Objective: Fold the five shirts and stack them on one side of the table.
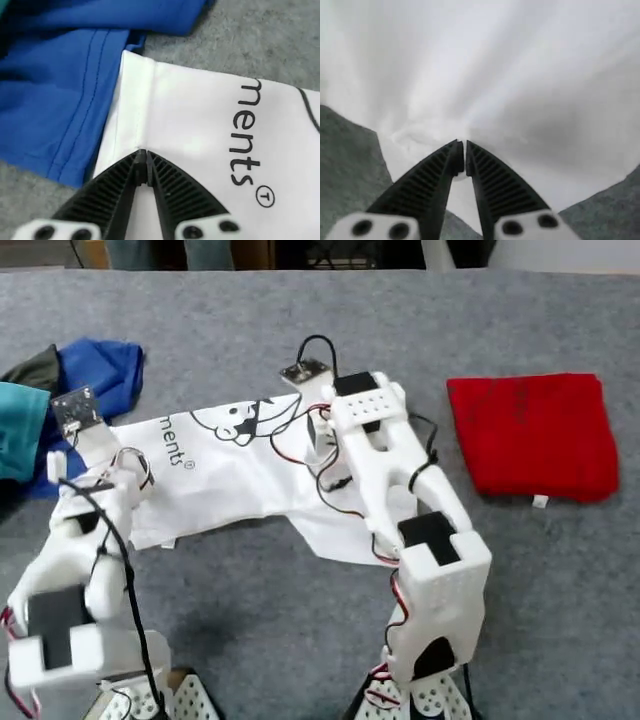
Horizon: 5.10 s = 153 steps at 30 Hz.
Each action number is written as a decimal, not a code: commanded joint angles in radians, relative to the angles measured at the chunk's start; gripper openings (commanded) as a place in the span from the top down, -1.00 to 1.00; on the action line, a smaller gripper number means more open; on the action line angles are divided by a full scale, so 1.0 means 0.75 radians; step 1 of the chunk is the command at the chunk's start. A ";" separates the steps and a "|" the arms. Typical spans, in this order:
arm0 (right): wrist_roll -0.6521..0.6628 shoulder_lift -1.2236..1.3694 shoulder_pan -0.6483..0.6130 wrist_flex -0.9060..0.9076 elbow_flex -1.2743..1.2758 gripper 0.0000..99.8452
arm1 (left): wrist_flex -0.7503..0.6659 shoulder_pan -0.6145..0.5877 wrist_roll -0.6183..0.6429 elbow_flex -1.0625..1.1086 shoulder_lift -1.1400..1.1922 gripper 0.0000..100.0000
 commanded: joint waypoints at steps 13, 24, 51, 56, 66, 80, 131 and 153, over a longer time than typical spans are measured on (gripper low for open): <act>0.149 -0.623 -0.045 -0.018 0.605 0.97 | 0.125 -0.003 0.014 -0.177 0.049 0.94; 0.137 -0.537 0.033 -0.203 0.553 0.97 | 0.137 -0.042 0.018 -0.206 0.049 0.94; 0.074 0.304 0.293 -0.207 -0.791 0.97 | 0.620 0.024 0.014 -0.897 0.497 0.94; 0.074 0.654 0.366 -0.198 -1.077 0.97 | 0.781 -0.071 0.008 -1.100 0.644 0.94; 0.082 0.877 0.381 0.313 -1.873 0.97 | 0.906 -0.079 -0.078 -1.186 0.618 0.94; 0.288 0.261 0.211 0.458 -1.556 0.97 | 1.137 -0.083 -0.178 -1.063 0.133 0.94; 0.935 -0.701 -0.166 -0.614 1.249 0.55 | 0.372 -0.081 -0.229 -0.359 0.094 0.94; 0.941 -0.467 0.008 -0.166 0.322 0.97 | 0.370 -0.081 -0.229 -0.359 0.094 0.94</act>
